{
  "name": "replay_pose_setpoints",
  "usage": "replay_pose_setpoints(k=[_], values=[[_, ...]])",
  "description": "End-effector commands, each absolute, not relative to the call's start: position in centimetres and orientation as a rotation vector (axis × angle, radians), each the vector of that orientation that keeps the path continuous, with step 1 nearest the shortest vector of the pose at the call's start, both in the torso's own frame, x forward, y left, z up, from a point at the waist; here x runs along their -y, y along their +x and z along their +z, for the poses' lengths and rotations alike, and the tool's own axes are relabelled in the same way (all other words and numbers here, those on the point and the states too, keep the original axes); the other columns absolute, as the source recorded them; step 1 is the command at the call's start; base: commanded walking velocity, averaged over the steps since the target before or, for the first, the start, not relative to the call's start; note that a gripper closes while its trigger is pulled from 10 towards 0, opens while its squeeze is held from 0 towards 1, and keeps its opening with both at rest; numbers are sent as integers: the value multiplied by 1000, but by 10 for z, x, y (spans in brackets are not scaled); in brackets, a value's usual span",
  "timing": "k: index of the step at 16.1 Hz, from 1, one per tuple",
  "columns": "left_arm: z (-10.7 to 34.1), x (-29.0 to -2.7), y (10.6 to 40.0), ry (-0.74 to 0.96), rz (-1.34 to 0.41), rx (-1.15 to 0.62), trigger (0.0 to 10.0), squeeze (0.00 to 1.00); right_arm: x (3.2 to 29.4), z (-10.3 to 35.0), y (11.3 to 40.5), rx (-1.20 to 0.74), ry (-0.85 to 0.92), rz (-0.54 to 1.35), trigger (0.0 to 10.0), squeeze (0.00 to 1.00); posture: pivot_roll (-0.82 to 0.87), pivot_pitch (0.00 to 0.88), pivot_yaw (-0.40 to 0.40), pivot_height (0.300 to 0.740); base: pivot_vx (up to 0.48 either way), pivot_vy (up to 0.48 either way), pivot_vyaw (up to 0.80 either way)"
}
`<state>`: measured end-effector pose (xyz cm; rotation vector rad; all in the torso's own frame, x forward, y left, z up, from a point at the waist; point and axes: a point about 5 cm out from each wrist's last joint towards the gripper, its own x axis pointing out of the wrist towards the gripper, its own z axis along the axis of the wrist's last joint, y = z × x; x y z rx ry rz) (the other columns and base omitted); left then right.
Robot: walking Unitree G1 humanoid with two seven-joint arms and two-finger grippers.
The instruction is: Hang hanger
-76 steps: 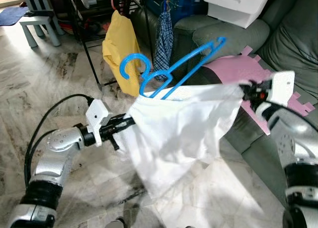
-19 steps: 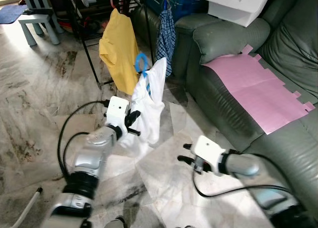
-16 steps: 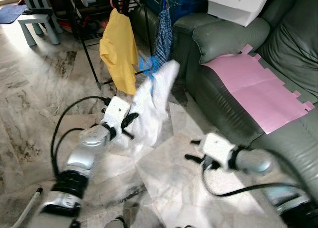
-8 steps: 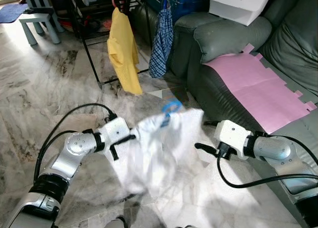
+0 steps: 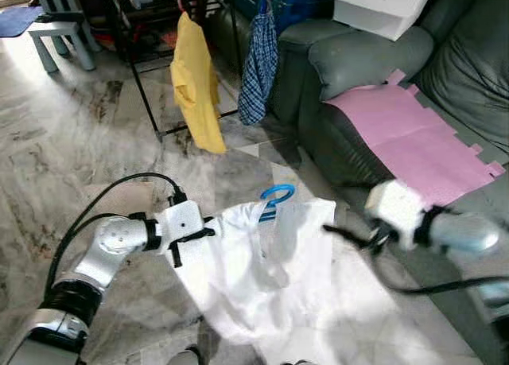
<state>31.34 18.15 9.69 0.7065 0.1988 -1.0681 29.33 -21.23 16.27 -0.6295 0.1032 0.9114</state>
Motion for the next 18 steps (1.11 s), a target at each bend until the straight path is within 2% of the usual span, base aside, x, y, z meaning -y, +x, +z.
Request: replay_pose_setpoints(k=[1,4,5,6,11,13,18], values=[[111,-178,316,717,-1090,-104,0,0,220,166,293,-110,-629,909,10000,1000,-92,157,-22,740,0,0,0],[123,-164,313,689,-1157,-5,0,0,223,158,287,-184,-610,992,10000,1000,-89,158,-24,740,0,0,0],[127,-159,312,677,-1177,22,0,0,222,156,287,-198,-591,1010,10000,604,-88,158,-24,740,0,0,0],[132,-154,311,661,-1193,60,0,0,220,153,285,-209,-576,1039,10000,0,-87,157,-25,740,0,0,0],[132,-147,304,649,-1265,93,0,0,215,159,288,-168,-667,1083,10000,0,-82,156,-20,740,0,0,0],[125,-148,303,638,-1268,55,0,0,210,167,289,-144,-638,1097,10000,0,-82,155,-18,740,0,0,0],[124,-150,302,633,-1272,52,0,0,223,165,289,-194,-660,1083,10000,0,-81,152,-21,740,0,0,0]])
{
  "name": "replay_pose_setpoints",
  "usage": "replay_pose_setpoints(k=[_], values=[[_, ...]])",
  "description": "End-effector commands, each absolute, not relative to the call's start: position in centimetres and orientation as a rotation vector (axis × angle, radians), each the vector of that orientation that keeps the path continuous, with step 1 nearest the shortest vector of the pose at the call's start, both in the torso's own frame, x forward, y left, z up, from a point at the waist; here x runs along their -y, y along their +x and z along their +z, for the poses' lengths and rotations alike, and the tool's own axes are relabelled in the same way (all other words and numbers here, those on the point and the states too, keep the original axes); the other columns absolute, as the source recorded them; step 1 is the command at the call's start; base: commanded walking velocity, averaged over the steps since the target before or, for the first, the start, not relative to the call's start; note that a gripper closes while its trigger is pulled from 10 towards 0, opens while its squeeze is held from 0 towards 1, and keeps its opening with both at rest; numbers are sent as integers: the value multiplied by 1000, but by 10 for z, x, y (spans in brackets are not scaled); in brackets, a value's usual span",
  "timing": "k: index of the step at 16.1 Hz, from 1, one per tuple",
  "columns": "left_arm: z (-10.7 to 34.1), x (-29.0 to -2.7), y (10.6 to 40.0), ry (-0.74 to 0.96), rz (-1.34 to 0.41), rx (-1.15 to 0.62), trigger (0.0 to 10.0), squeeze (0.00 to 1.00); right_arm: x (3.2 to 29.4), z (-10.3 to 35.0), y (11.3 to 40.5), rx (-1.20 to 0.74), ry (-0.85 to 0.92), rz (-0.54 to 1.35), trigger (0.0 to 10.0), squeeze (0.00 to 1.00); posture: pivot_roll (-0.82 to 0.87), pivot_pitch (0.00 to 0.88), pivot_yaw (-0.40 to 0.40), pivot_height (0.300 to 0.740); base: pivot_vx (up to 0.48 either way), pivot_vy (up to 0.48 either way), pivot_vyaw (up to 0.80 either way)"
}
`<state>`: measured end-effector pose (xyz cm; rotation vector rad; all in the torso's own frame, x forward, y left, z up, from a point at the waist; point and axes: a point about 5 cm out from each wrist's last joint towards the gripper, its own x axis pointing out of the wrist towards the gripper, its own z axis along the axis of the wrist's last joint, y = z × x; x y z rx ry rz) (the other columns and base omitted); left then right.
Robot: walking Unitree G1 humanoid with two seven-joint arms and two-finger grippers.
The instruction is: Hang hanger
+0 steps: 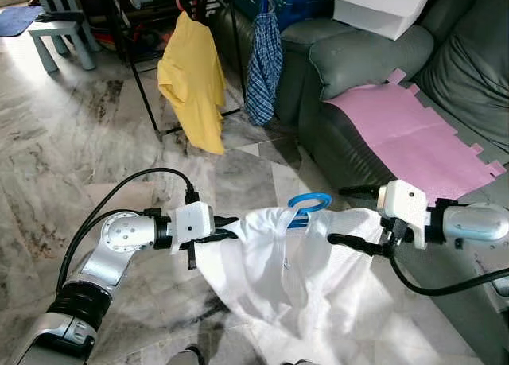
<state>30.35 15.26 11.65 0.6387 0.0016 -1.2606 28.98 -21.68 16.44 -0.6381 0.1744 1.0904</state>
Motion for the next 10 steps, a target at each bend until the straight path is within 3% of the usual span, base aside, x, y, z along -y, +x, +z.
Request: replay_pose_setpoints(k=[1,5,6,7,10], values=[[125,-149,302,629,-1276,56,0,0,225,163,289,-204,-664,1084,10000,0,-81,153,-21,740,0,0,0],[132,-143,295,618,-1328,103,0,0,233,148,288,-285,-636,1104,10000,0,-76,155,-23,740,0,0,0],[135,-140,293,607,-1344,117,0,0,234,146,289,-293,-631,1109,3922,0,-74,156,-23,740,0,0,0],[135,-136,289,600,-1366,124,0,0,231,146,290,-292,-622,1125,0,0,-73,155,-23,740,0,0,0],[134,-131,284,592,-1392,127,0,0,225,147,293,-278,-615,1153,0,0,-70,155,-23,740,0,0,0]])
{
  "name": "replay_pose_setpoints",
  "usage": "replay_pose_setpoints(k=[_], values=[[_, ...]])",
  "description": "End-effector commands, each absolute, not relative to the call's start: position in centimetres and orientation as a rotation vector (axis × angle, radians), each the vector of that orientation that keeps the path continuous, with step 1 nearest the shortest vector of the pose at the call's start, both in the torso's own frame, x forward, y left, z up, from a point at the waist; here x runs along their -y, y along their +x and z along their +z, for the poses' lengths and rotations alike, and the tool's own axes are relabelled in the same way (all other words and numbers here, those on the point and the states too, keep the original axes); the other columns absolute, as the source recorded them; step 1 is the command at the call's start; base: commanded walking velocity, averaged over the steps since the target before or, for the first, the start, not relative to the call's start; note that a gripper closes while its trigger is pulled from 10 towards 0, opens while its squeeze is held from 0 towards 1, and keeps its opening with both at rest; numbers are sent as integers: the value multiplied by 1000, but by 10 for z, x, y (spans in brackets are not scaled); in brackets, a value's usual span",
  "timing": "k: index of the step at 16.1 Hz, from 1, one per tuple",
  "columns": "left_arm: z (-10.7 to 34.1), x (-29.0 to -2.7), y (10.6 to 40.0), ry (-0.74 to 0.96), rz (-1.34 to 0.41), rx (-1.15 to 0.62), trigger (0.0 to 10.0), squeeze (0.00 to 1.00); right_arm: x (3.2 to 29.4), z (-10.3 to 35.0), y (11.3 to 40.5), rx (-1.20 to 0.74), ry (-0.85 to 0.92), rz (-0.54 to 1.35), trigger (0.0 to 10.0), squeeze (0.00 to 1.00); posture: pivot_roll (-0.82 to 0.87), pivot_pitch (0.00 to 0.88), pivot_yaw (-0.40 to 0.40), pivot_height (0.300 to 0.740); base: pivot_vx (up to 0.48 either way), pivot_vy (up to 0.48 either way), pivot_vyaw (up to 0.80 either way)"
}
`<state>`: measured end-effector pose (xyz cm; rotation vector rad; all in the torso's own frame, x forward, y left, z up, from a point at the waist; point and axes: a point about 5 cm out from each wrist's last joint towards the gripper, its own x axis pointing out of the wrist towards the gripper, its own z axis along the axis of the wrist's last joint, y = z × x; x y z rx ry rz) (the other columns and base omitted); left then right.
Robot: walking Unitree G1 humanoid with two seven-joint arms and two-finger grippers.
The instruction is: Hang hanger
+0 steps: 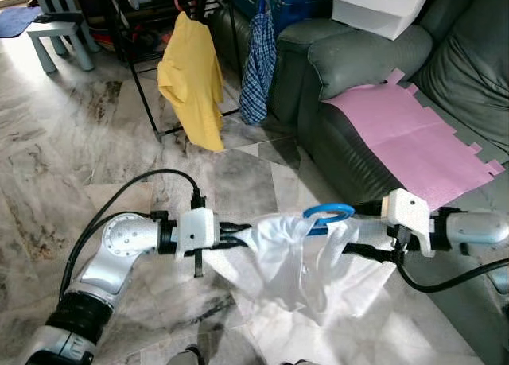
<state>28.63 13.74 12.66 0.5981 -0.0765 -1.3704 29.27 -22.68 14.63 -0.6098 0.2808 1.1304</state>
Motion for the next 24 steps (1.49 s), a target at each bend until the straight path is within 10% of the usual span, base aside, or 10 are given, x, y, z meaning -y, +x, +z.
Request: replay_pose_setpoints(k=[1,6,12,13,14,17,18,19,20,24], values=[[132,-130,283,591,-1399,122,0,0,223,147,293,-270,-611,1163,0,0,-70,156,-23,740,0,0,0],[124,-128,281,594,-1407,84,0,0,216,155,294,-237,-618,1200,0,0,-76,157,-23,740,0,0,0],[119,-129,284,586,-1395,60,0,0,217,165,294,-224,-654,1201,10000,0,-82,156,-21,740,0,0,0],[119,-129,284,586,-1394,59,0,0,218,167,295,-223,-652,1196,10000,0,-82,156,-23,740,0,0,0],[118,-131,286,582,-1381,48,0,0,220,168,296,-236,-655,1184,10000,1000,-84,155,-23,740,0,0,0],[116,-133,287,581,-1374,37,0,0,223,169,296,-235,-691,1179,10000,1000,-85,155,-24,740,0,0,0],[116,-134,287,582,-1373,36,0,0,224,169,296,-242,-686,1184,10000,0,-85,155,-24,740,0,0,0],[115,-134,287,580,-1375,33,0,0,225,168,294,-261,-681,1198,9961,0,-85,155,-24,740,0,0,0],[115,-134,287,582,-1375,33,0,0,227,166,292,-283,-674,1213,0,0,-85,155,-24,740,0,0,0],[116,-134,288,583,-1374,38,0,0,228,158,286,-336,-641,1251,0,0,-86,154,-27,740,0,0,0]])
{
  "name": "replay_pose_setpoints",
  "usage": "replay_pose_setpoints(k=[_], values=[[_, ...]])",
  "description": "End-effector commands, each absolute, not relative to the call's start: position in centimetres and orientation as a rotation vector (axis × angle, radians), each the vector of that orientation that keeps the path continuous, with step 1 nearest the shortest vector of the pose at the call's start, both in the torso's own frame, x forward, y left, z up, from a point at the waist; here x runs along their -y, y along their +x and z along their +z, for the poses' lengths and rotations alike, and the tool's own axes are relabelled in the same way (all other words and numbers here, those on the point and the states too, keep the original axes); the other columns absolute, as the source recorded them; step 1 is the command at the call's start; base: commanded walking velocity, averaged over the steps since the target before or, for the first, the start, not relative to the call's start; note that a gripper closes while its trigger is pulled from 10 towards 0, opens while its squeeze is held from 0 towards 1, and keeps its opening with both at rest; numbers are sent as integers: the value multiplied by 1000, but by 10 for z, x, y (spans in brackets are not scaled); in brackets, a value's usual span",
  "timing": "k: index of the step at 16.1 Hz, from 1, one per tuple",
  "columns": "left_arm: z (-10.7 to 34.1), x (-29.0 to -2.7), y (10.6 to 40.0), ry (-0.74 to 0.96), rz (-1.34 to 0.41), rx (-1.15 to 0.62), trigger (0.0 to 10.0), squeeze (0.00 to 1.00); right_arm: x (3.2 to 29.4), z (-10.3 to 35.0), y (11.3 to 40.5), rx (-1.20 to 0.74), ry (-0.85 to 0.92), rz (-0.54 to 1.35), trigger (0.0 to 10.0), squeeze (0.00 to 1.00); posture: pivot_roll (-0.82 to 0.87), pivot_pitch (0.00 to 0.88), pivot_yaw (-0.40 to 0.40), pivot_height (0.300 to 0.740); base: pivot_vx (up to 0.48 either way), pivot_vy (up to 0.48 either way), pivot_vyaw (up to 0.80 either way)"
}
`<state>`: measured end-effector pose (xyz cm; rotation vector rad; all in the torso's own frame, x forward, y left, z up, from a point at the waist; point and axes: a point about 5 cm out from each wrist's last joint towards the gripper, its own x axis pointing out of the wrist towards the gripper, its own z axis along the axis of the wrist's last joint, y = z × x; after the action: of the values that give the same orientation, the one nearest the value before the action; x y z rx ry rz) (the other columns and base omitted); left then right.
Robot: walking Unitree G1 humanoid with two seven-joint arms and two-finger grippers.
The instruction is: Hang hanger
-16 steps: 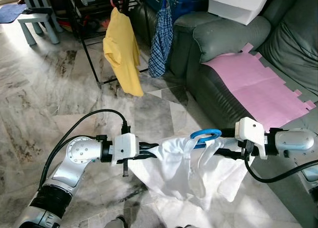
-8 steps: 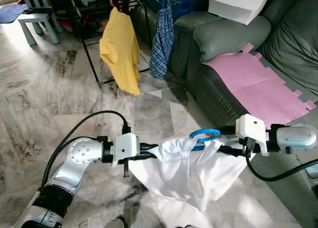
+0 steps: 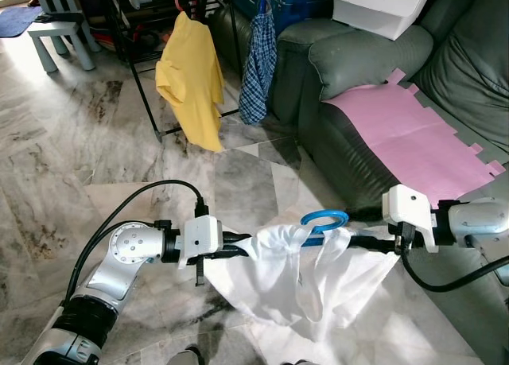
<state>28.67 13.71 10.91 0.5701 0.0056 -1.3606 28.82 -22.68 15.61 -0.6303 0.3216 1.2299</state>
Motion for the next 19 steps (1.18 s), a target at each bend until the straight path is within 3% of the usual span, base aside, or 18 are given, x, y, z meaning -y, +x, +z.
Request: replay_pose_setpoints(k=[1,2,3,4,5,6,8,9,10,11,19], values=[[116,-133,288,582,-1375,39,0,0,228,153,283,-355,-639,1265,0,0,-86,155,-26,740,0,0,0],[116,-133,288,582,-1375,40,0,0,228,151,281,-364,-640,1271,0,0,-86,155,-26,740,0,0,0],[117,-133,288,582,-1375,40,0,0,228,149,280,-375,-642,1276,784,0,-86,156,-28,740,0,0,0],[117,-133,288,582,-1375,41,0,0,228,145,279,-381,-669,1273,10000,0,-85,156,-28,740,0,0,0],[117,-133,289,582,-1376,42,0,0,227,142,281,-385,-664,1255,10000,875,-85,155,-29,740,0,0,0],[117,-133,289,581,-1376,43,0,0,227,142,281,-387,-653,1253,10000,1000,-85,155,-29,740,0,0,0],[117,-132,289,580,-1378,45,0,0,227,141,282,-383,-691,1247,10000,1000,-86,155,-30,740,0,0,0],[117,-132,289,579,-1379,47,0,0,227,140,282,-387,-706,1250,10000,71,-86,154,-31,740,0,0,0],[117,-132,289,578,-1380,48,0,0,227,140,282,-387,-707,1246,3804,0,-86,154,-32,740,0,0,0],[117,-132,289,578,-1380,48,0,0,228,139,282,-393,-707,1251,0,0,-86,154,-32,740,0,0,0],[117,-131,289,574,-1385,47,0,0,230,136,280,-417,-722,1257,0,0,-91,151,-34,740,0,0,0]])
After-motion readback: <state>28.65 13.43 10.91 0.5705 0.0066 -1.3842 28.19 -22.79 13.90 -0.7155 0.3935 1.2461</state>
